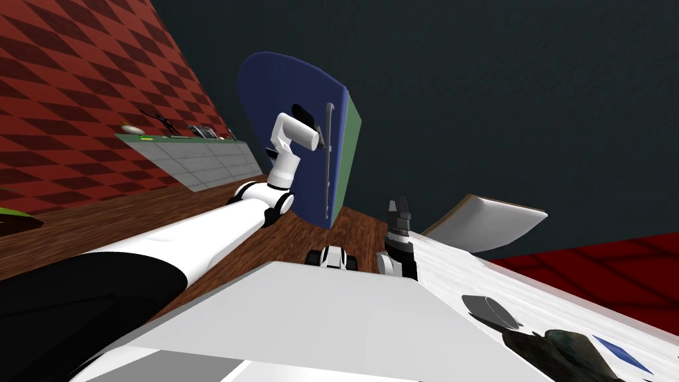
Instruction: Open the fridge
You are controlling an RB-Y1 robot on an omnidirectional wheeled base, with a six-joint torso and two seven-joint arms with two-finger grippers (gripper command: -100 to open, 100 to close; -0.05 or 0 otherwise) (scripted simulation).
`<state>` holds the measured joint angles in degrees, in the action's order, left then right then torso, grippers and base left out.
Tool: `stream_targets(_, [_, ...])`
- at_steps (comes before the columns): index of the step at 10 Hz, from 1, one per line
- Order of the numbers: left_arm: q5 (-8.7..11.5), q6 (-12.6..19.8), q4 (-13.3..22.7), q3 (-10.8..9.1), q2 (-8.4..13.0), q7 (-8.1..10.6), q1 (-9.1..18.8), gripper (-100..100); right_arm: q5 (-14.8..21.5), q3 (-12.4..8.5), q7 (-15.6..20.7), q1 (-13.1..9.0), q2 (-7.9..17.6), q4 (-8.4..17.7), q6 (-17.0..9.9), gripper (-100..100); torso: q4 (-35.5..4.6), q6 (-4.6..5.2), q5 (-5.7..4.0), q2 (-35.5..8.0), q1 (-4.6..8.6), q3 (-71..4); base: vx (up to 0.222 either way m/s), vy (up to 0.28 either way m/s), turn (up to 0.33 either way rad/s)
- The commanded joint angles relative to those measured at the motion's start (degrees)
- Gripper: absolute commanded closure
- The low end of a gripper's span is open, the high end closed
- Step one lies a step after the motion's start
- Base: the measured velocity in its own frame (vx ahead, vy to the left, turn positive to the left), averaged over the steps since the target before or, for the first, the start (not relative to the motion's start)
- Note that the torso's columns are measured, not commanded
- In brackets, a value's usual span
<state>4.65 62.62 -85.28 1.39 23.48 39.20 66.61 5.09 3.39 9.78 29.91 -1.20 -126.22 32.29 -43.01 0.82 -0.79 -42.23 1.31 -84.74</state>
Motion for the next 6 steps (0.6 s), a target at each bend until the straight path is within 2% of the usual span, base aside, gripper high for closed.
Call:
stream_targets(1, [-0.15, 1.63, 0.84, -0.35, 0.32, 0.94, 3.22, -100, 0.0, 0.0, 0.0, 0.0, 0.0, 0.0, 0.0, 0, 0.03, 0.09, -0.02, -0.04, 0.01, 0.03, 0.002, -0.034, 0.013])
stream_targets(2, [-0.15, 1.63, 0.84, -0.35, 0.32, 0.94, 4.01, -100, 0.0, 0.0, 0.0, 0.0, 0.0, 0.0, 0.0, 0, 0.09, 0.06, -0.03, -0.06, 0.09, 0.06, 0.01, -0.029, 0.005])
stream_targets(6, [-0.15, 1.63, 0.84, -0.35, 0.32, 0.94, 4.07, -100, 0.0, 0.0, 0.0, 0.0, 0.0, 0.0, 0.0, 0, 0.06, 0.06, -0.03, -0.02, 0.03, 0.02, -0.001, -0.004, 0.002])
